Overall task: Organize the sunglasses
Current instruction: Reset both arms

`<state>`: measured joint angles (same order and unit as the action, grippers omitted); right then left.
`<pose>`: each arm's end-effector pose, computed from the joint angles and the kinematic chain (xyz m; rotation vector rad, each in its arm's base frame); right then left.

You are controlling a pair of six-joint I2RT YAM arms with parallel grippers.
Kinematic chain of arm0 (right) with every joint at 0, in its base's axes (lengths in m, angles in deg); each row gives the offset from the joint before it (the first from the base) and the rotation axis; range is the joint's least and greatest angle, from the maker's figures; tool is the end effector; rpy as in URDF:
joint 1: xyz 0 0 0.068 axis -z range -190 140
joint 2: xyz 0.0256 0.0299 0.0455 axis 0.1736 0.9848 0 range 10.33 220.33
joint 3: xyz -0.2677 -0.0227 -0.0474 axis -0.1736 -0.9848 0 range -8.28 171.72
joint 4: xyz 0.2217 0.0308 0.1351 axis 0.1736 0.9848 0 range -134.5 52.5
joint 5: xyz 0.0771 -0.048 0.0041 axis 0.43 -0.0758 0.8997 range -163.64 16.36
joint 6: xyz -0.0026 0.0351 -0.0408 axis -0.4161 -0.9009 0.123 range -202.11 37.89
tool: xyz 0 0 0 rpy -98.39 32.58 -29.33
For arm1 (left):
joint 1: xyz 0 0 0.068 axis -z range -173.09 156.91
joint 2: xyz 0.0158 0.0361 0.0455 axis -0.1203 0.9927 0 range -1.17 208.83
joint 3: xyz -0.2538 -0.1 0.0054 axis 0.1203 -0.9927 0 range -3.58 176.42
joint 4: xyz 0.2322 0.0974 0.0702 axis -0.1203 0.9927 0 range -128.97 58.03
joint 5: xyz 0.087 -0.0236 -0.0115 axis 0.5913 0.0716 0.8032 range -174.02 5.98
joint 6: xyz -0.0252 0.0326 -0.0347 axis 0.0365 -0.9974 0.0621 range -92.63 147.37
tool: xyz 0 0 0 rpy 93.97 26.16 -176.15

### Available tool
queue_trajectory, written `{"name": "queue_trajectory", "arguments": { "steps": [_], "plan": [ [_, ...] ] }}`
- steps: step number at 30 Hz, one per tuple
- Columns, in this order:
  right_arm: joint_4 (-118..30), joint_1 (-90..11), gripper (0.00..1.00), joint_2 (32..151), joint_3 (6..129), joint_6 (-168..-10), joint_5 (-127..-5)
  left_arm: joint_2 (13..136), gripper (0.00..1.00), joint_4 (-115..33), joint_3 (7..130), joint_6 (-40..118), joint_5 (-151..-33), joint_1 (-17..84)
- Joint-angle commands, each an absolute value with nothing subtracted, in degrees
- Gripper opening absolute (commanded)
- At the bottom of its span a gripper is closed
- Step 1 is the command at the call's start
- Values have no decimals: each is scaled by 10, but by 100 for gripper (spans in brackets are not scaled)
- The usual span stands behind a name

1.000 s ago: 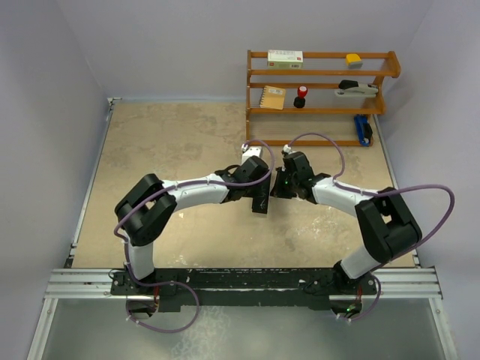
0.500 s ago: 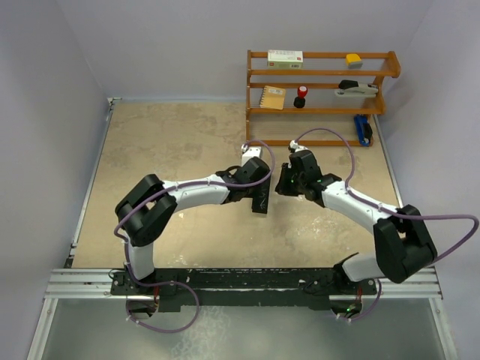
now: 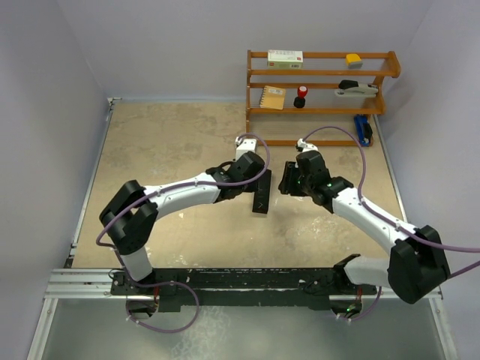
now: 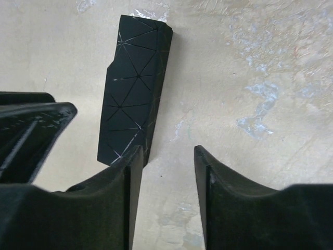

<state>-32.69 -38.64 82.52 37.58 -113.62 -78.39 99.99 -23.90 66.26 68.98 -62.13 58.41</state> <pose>0.2397 0.1275 0.2424 0.1029 2.2746 0.4730 0.2503 -0.2933 0.2190 0.0215 2.3360 -0.3668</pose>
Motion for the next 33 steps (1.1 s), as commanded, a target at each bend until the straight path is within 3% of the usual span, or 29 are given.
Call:
{"name": "queue_trajectory", "arguments": {
  "steps": [1,7,8,9,16,18,20,33],
  "plan": [
    [-308,-392,51,797,383,-1130,-798,956,38,-233,670,671,-598,584],
    [-296,-397,67,783,386,-1133,-796,931,57,-225,665,675,-585,584],
    [-294,-398,93,781,387,-1133,-796,925,62,-227,661,678,-583,584],
    [-292,-399,98,779,386,-1133,-796,919,66,-234,656,678,-585,583],
    [-275,-404,99,761,388,-1139,-808,889,72,-235,642,682,-575,583],
    [-268,-405,99,756,389,-1139,-813,888,84,-222,646,686,-568,583],
    [-264,-407,99,749,388,-1140,-817,888,90,-211,649,691,-564,583],
    [-238,-415,99,714,392,-1143,-831,847,99,-208,630,673,-536,582]
  ]
}}
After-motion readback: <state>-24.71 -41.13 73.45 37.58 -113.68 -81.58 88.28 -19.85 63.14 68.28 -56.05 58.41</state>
